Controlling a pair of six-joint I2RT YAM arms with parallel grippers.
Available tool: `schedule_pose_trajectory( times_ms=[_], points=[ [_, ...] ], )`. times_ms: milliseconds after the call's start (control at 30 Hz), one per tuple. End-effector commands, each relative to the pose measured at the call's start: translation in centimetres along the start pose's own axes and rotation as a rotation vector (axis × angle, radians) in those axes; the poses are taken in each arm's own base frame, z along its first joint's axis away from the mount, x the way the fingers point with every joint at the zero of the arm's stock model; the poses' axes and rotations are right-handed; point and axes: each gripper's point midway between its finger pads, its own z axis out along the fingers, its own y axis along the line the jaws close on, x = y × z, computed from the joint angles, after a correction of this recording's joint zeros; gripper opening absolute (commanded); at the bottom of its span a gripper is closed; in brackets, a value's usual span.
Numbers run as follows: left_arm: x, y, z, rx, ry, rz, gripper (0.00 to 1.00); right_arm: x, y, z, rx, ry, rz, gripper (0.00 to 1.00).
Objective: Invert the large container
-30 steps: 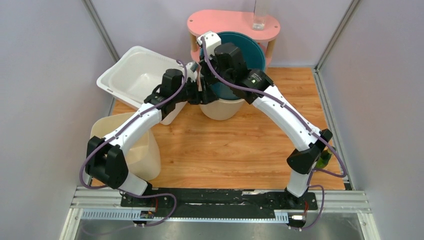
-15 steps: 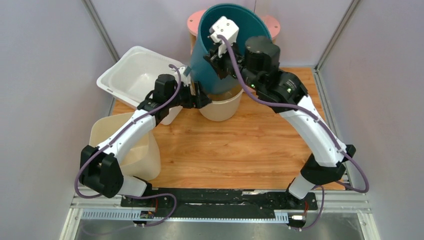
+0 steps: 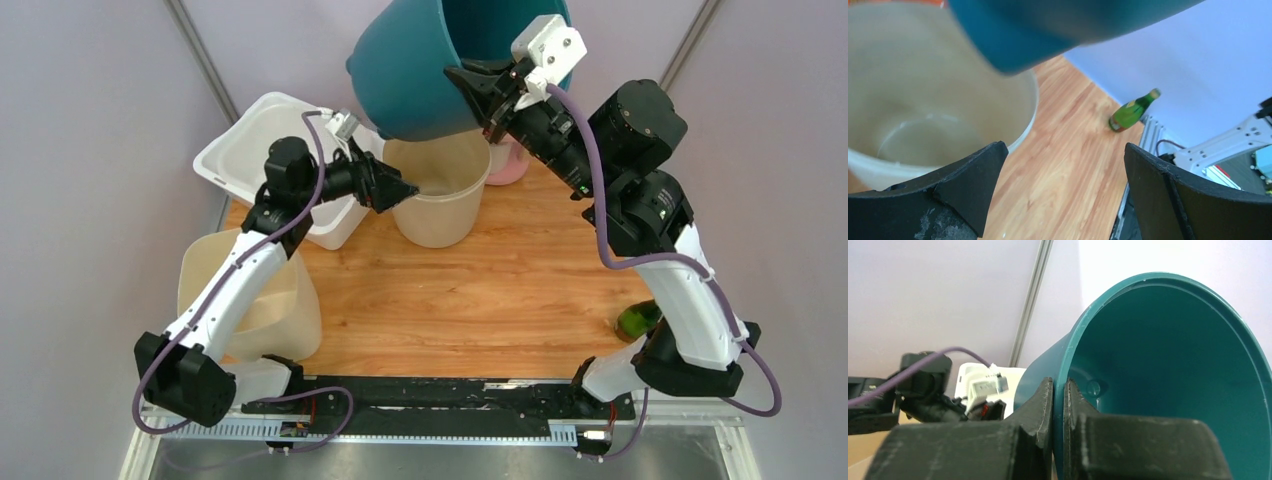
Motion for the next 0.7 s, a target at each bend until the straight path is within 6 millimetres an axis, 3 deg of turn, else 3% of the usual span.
schedule_pose_trajectory(
  times_ms=[0, 233, 433, 667],
  points=[
    [-5.7, -5.1, -1.1, 0.182, -0.128, 0.081, 1.0, -4.4, -2.3, -1.4, 0.081, -0.141, -0.085, 0.0],
    [-8.8, -5.7, -0.9, 0.177, -0.204, 0.147, 1.0, -3.7, -2.3, -1.8, 0.089, -0.121, -0.068, 0.0],
    [-9.7, -2.8, 0.8, 0.108, -0.225, 0.093, 1.0, -3.8, -2.1, -1.8, 0.079, -0.126, -0.048, 0.0],
    [-10.2, -1.2, 1.0, 0.1, -0.232, -0.063, 1.0, -4.0, -2.6, -2.4, 0.098, -0.119, -0.051, 0.0]
  ],
)
